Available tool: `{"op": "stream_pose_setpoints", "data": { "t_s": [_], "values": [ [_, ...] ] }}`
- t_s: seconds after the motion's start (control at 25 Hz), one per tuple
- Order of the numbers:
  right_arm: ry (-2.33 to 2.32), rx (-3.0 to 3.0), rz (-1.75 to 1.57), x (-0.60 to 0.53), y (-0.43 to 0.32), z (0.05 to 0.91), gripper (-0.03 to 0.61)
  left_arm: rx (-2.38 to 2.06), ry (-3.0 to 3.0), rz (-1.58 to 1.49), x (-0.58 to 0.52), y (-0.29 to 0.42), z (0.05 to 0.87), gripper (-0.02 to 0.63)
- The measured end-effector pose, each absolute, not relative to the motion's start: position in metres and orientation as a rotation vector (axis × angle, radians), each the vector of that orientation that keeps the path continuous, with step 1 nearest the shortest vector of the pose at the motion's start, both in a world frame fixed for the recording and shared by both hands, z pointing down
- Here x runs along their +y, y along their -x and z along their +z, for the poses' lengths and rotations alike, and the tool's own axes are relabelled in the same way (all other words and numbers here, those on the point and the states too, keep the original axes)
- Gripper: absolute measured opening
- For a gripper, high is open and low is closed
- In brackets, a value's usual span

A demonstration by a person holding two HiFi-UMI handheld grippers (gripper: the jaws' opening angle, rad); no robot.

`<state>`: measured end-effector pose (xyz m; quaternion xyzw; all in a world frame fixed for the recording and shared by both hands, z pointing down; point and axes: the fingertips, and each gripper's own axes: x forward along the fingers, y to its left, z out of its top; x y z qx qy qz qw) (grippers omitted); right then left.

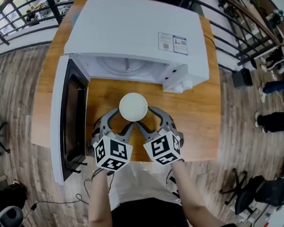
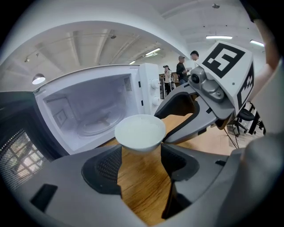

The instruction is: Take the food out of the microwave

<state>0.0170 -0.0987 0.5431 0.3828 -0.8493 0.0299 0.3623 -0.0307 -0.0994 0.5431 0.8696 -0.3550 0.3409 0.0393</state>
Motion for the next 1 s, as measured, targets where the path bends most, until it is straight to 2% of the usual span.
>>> {"op": "stream_pose_setpoints", "data": {
  "t_s": [1.0],
  "values": [
    [-0.919,-2.105,0.154,-0.071,-0.03,0.6,0.27,-1.01,-2.589,1.089,-0.07,0.019,0.601,0.304]
  ]
}}
